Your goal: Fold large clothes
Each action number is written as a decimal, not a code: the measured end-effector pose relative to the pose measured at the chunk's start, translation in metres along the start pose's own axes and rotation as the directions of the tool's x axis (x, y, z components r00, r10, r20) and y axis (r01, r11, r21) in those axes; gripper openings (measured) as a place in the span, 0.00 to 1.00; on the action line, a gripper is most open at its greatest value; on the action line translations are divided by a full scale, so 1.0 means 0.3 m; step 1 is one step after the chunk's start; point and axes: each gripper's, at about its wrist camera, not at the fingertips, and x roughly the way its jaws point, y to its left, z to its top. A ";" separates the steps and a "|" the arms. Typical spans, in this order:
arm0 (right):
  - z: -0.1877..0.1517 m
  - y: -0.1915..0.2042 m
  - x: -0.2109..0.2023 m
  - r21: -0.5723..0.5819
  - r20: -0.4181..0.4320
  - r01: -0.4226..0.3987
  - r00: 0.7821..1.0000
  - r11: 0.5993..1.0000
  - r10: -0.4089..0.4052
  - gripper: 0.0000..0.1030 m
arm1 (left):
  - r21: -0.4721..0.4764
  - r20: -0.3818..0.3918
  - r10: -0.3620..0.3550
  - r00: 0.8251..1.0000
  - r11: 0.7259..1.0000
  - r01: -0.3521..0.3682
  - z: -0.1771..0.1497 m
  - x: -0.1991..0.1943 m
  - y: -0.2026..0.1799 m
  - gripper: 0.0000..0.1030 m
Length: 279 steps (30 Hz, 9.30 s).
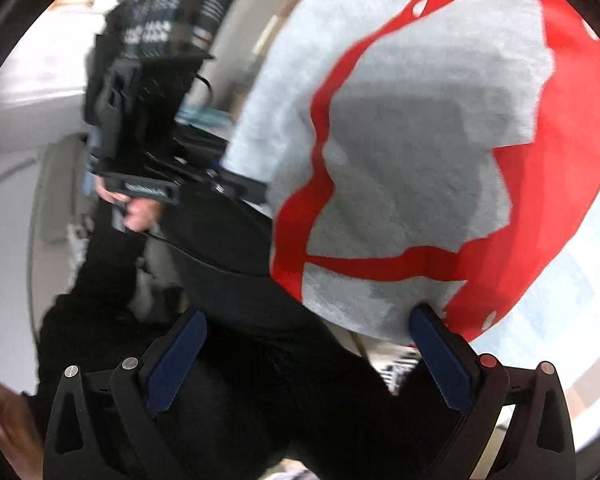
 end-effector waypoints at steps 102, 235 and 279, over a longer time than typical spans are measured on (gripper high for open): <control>0.443 -0.260 -0.243 0.285 0.200 0.668 0.660 0.688 -0.724 1.00 | 0.027 0.486 0.454 0.746 0.846 -0.533 0.091 0.014 -0.016 0.69; -0.038 -0.395 -0.123 0.136 0.728 -0.377 0.665 0.916 0.166 0.76 | -0.152 0.114 0.133 0.985 0.982 -0.115 0.338 -0.032 0.212 0.65; 0.364 0.526 -0.726 -0.246 0.818 -0.228 0.473 0.942 0.328 0.54 | -0.068 0.523 0.236 0.819 0.969 -0.236 0.321 -0.962 -0.301 0.26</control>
